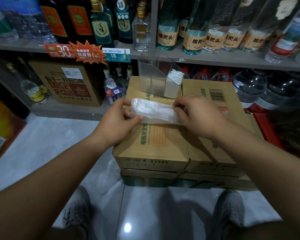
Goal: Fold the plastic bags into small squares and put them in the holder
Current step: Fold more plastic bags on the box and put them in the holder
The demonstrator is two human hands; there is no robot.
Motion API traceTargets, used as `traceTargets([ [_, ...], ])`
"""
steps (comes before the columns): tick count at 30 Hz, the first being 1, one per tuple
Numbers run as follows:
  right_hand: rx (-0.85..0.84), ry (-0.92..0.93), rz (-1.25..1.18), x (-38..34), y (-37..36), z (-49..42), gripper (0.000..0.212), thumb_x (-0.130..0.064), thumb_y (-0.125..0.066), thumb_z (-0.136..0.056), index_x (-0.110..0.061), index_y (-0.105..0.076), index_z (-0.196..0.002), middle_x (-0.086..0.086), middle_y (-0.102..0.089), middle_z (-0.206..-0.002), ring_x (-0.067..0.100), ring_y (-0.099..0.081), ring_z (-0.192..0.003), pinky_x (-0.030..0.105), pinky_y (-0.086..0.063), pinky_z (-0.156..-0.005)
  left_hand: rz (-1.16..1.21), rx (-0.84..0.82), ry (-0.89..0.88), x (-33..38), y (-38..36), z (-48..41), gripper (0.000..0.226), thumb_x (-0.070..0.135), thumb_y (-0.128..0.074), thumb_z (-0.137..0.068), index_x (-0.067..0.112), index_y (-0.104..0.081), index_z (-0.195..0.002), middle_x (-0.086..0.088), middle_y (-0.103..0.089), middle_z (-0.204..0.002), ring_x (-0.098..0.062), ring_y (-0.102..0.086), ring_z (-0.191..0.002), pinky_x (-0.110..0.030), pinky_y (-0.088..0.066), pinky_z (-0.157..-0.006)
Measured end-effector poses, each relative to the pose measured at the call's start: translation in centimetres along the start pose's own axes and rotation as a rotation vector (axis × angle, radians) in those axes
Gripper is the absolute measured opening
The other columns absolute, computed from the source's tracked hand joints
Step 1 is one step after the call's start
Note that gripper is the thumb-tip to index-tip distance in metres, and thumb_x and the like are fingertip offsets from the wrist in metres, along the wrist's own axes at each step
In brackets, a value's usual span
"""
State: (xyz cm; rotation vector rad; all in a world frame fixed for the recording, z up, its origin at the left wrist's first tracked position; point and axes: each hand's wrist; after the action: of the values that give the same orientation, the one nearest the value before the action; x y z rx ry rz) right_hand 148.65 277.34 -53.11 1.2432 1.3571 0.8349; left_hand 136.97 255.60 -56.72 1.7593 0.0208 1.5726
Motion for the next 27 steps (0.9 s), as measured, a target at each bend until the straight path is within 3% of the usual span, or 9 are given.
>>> traceTargets([
  [2, 0.004, -0.04, -0.001, 0.5, -0.7, -1.3, 0.018, -0.024, -0.051, -0.1, -0.019, -0.068, -0.104, 0.004, -0.065, -0.1, 0.025, -0.058, -0.093, 0.04, -0.05, -0.077, 0.012, 0.027, 0.033, -0.1, -0.4, -0.5, 0.044, 0.033, -0.074, -0.091, 0.022, -0.051, -0.127, -0.001, -0.071, -0.085, -0.007, -0.066, -0.083, -0.022, -0.047, -0.072],
  [7, -0.005, -0.147, -0.022, 1.7, -3.1, -3.3, 0.02, -0.023, -0.052, -0.097, -0.022, -0.071, -0.102, 0.005, -0.064, -0.1, 0.028, -0.053, -0.103, 0.039, -0.043, -0.086, -0.062, 0.049, 0.044, -0.3, -1.1, -1.2, 0.033, 0.03, -0.072, -0.093, 0.027, -0.05, -0.117, -0.006, -0.071, -0.082, -0.017, -0.066, -0.082, -0.038, -0.052, -0.082],
  [12, -0.044, -0.188, -0.077, 1.9, -4.2, -4.3, 0.015, -0.024, -0.059, -0.095, -0.024, -0.072, -0.102, -0.001, -0.063, -0.101, 0.025, -0.052, -0.108, 0.038, -0.044, -0.091, -0.186, 0.045, 0.009, -0.1, -0.9, -1.3, 0.038, 0.025, -0.072, -0.092, 0.021, -0.053, -0.125, 0.002, -0.066, -0.079, -0.012, -0.062, -0.079, -0.031, -0.043, -0.07],
  [15, -0.053, -0.167, -0.118, 1.8, -4.1, -3.9, 0.012, -0.02, -0.063, -0.093, -0.023, -0.073, -0.099, -0.006, -0.06, -0.097, 0.023, -0.054, -0.106, 0.038, -0.046, -0.092, -0.203, 0.001, 0.014, 0.1, -0.6, -1.2, 0.045, 0.025, -0.073, -0.091, 0.021, -0.051, -0.129, 0.003, -0.065, -0.079, -0.009, -0.061, -0.077, -0.029, -0.041, -0.066],
  [20, -0.051, -0.145, -0.144, 1.7, -3.9, -2.4, 0.01, -0.02, -0.064, -0.093, -0.023, -0.073, -0.096, -0.001, -0.069, -0.103, 0.023, -0.059, -0.102, 0.041, -0.049, -0.091, -0.292, -0.191, 0.089, 0.3, 0.6, -0.9, 0.045, 0.032, -0.075, -0.088, 0.025, -0.052, -0.125, 0.002, -0.067, -0.087, -0.015, -0.064, -0.08, -0.031, -0.044, -0.064],
  [23, -0.077, -0.102, -0.126, 1.3, -3.9, -1.3, 0.011, -0.021, -0.063, -0.094, -0.022, -0.073, -0.099, -0.001, -0.068, -0.104, 0.021, -0.056, -0.102, 0.041, -0.047, -0.092, -0.416, -0.199, 0.082, 0.8, 0.9, -0.2, 0.057, 0.046, -0.071, -0.088, 0.026, -0.046, -0.136, 0.001, -0.068, -0.105, -0.022, -0.064, -0.1, -0.036, -0.051, -0.08],
  [25, -0.098, -0.083, -0.133, 1.0, -3.9, -0.8, 0.012, -0.022, -0.063, -0.095, -0.022, -0.073, -0.101, -0.002, -0.067, -0.103, 0.02, -0.056, -0.101, 0.04, -0.047, -0.093, -0.597, -0.067, -0.064, 1.1, 0.6, 0.6, 0.061, 0.051, -0.062, -0.092, 0.023, -0.042, -0.143, -0.004, -0.058, -0.127, -0.026, -0.052, -0.121, -0.04, -0.046, -0.098],
  [27, -0.12, -0.078, -0.13, 0.5, -3.8, -0.4, 0.013, -0.023, -0.062, -0.096, -0.022, -0.073, -0.103, -0.002, -0.066, -0.103, 0.02, -0.055, -0.102, 0.04, -0.046, -0.094, -0.672, -0.046, -0.257, 1.5, -0.1, 1.6, 0.061, 0.051, -0.052, -0.098, 0.021, -0.039, -0.149, -0.007, -0.043, -0.149, -0.027, -0.036, -0.138, -0.042, -0.034, -0.113],
])
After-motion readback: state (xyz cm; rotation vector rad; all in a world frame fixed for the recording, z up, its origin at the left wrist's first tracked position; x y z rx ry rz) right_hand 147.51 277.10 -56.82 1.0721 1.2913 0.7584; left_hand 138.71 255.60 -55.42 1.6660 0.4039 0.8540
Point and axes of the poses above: each hand's wrist, its own z-axis away from the middle knuckle, its own y-axis out of the back of the hand, x = y × z
